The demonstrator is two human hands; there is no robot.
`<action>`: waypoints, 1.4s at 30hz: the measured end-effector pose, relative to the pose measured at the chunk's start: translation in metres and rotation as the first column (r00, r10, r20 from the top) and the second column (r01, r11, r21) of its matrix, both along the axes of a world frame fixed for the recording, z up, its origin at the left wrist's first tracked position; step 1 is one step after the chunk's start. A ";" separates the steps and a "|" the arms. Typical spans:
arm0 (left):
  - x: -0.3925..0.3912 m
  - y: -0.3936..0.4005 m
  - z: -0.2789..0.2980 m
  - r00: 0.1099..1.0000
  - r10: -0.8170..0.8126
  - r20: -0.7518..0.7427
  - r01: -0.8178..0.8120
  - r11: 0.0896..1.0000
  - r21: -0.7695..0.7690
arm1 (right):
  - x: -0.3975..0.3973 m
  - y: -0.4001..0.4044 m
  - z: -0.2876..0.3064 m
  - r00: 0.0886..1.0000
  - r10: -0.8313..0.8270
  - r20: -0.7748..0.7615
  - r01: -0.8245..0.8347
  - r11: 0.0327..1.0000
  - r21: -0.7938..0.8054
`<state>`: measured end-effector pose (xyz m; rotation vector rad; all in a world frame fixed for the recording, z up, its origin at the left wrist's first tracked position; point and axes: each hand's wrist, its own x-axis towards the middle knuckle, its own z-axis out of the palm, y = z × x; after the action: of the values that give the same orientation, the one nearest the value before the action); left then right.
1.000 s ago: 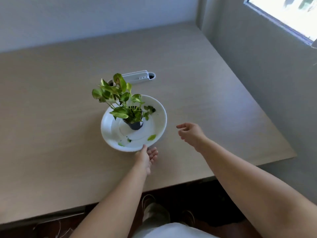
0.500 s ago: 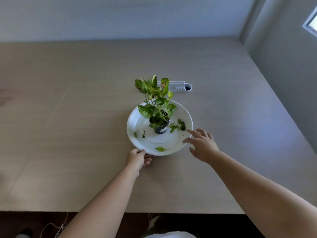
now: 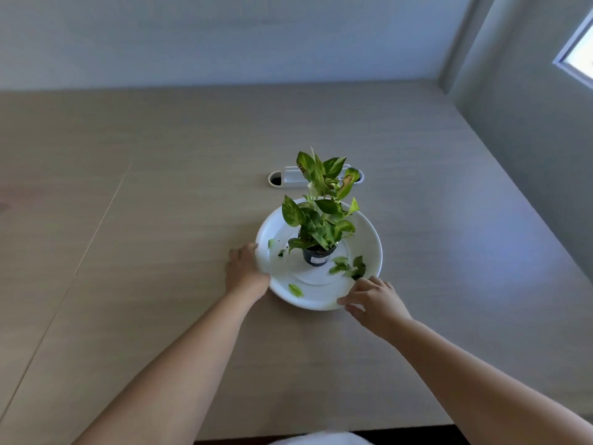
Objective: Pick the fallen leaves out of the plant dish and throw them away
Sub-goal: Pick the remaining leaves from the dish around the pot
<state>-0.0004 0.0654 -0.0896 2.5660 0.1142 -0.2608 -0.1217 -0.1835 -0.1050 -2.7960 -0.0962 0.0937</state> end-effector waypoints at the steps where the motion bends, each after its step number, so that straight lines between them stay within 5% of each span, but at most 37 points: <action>1: 0.007 -0.004 0.003 0.989 -0.144 0.010 0.142 0.981 0.130 | -0.001 0.001 -0.002 1.000 0.001 0.016 -0.001 1.000 0.013; 5: 0.028 -0.024 -0.005 0.854 -0.487 -0.184 0.520 0.780 0.347 | -0.003 0.009 -0.001 1.000 0.010 0.008 -0.011 0.999 0.046; 8: 0.043 -0.028 -0.016 0.786 -0.586 -0.198 0.600 0.643 0.475 | -0.002 0.014 0.003 0.999 0.003 -0.051 0.000 0.998 0.059; 12: 0.055 -0.030 -0.028 0.785 -0.615 -0.076 0.581 0.688 0.435 | -0.005 0.016 0.002 0.998 0.004 -0.059 -0.001 0.999 0.050; 16: 0.037 -0.037 -0.014 0.818 -0.559 -0.134 0.570 0.756 0.322 | -0.007 0.017 -0.001 1.000 -0.015 -0.024 0.016 0.998 0.060; 20: 0.020 -0.034 -0.018 0.807 -0.573 -0.143 0.577 0.714 0.396 | -0.004 0.012 0.002 0.999 0.019 -0.045 -0.015 0.997 0.069; 29: -0.036 -0.048 -0.030 0.794 -0.596 -0.120 0.603 0.749 0.273 | -0.007 0.009 -0.007 0.998 0.050 0.043 -0.054 0.993 0.103; 37: -0.029 -0.060 -0.028 0.819 -0.565 -0.098 0.569 0.822 0.016 | 0.017 -0.002 0.013 0.987 0.017 -0.158 0.002 0.993 0.120; 42: -0.026 -0.074 -0.028 0.671 -0.738 -0.072 0.739 0.674 -0.019 | 0.048 -0.017 0.021 0.963 -0.129 -0.235 0.083 0.976 -0.200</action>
<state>-0.0268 -0.0088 -0.1176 2.4747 -0.9366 -0.6558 -0.0739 -0.2003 -0.0844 -2.9429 0.1308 0.4448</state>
